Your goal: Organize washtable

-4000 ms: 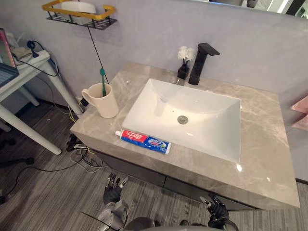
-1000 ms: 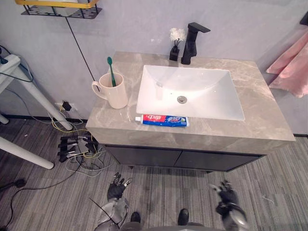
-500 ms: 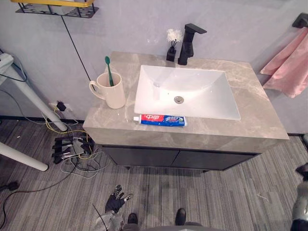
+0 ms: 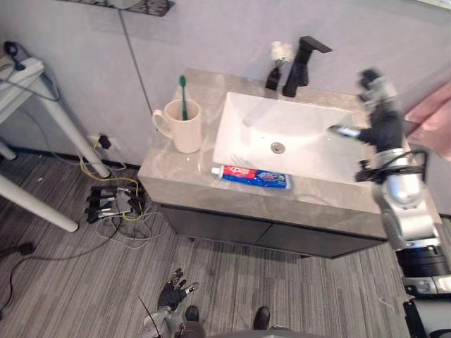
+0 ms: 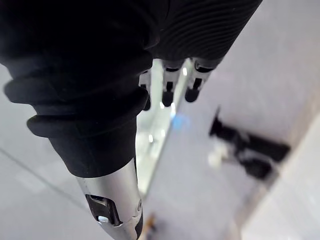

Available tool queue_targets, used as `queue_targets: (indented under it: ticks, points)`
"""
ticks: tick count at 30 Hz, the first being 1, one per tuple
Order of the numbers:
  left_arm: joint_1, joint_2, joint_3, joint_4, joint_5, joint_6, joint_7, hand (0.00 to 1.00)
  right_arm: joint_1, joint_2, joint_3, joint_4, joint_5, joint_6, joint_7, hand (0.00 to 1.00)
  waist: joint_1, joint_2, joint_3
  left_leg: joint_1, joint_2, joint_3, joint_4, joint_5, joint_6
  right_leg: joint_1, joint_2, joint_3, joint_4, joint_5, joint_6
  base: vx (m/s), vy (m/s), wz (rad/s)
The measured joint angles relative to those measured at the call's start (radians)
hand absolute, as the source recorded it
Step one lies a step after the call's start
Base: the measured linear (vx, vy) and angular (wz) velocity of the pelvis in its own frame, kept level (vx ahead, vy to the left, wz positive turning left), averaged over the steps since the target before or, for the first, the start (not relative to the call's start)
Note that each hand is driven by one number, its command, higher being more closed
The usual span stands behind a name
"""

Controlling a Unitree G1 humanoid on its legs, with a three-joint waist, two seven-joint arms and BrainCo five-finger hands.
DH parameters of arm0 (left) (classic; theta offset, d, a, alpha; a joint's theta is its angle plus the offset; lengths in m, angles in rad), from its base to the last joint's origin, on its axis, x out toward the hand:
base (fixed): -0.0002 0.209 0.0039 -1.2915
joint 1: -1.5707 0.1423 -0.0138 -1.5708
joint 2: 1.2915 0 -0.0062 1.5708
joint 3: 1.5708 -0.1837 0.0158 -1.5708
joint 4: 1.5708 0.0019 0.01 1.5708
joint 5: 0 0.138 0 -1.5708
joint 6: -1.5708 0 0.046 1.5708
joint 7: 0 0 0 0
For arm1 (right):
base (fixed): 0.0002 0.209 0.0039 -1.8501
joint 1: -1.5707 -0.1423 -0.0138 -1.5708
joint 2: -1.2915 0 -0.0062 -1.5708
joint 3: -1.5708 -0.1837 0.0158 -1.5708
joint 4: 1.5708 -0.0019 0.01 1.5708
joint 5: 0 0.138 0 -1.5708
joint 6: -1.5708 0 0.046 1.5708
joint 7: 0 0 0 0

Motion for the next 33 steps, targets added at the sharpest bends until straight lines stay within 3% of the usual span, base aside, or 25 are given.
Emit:
queue_targets:
  ticks: [3,5,10,23,33]
  points:
    - [0.001,0.016,-0.001,-0.008,-0.01,-0.001,-0.013,0.0,-0.001,-0.003,0.111,0.025,-0.041,0.007,0.063,0.0,0.006,-0.015,0.009,-0.028,-0.003,-0.043,0.013,0.004,0.005,0.0,-0.003,-0.038,0.005,-0.001,0.001,-0.01,-0.001,0.42]
    - [0.0,0.025,0.0,-0.013,-0.011,-0.005,-0.014,0.0,-0.001,-0.015,0.162,0.055,-0.069,0.015,0.105,0.0,0.026,-0.022,0.023,-0.034,-0.009,-0.06,0.02,0.005,0.007,0.003,-0.01,-0.045,0.015,-0.007,0.004,0.0,0.014,0.26]
    - [-0.001,0.037,-0.001,-0.015,-0.013,-0.022,-0.017,0.0,-0.001,-0.041,0.199,0.081,-0.096,0.028,0.153,0.0,0.047,-0.035,0.036,-0.052,-0.027,-0.088,0.023,0.012,0.015,0.004,-0.026,-0.071,0.016,-0.012,0.011,-0.02,0.021,0.2]
    - [0.0,0.072,-0.037,-0.012,-0.031,-0.03,-0.036,0.0,-0.001,-0.098,0.252,0.135,-0.156,0.027,0.172,0.0,0.051,-0.048,0.052,-0.056,-0.035,-0.073,0.025,0.015,0.019,-0.016,-0.037,-0.056,0.034,-0.016,0.012,-0.01,0.008,-0.03]
    - [0.006,0.074,-0.037,-0.012,-0.032,-0.03,-0.036,0.0,0.019,-0.138,0.171,0.158,-0.166,0.027,0.149,0.0,0.045,-0.047,0.054,-0.056,-0.036,-0.05,0.025,0.015,0.019,-0.032,-0.039,-0.029,0.034,-0.015,0.012,-0.01,0.002,-0.07]
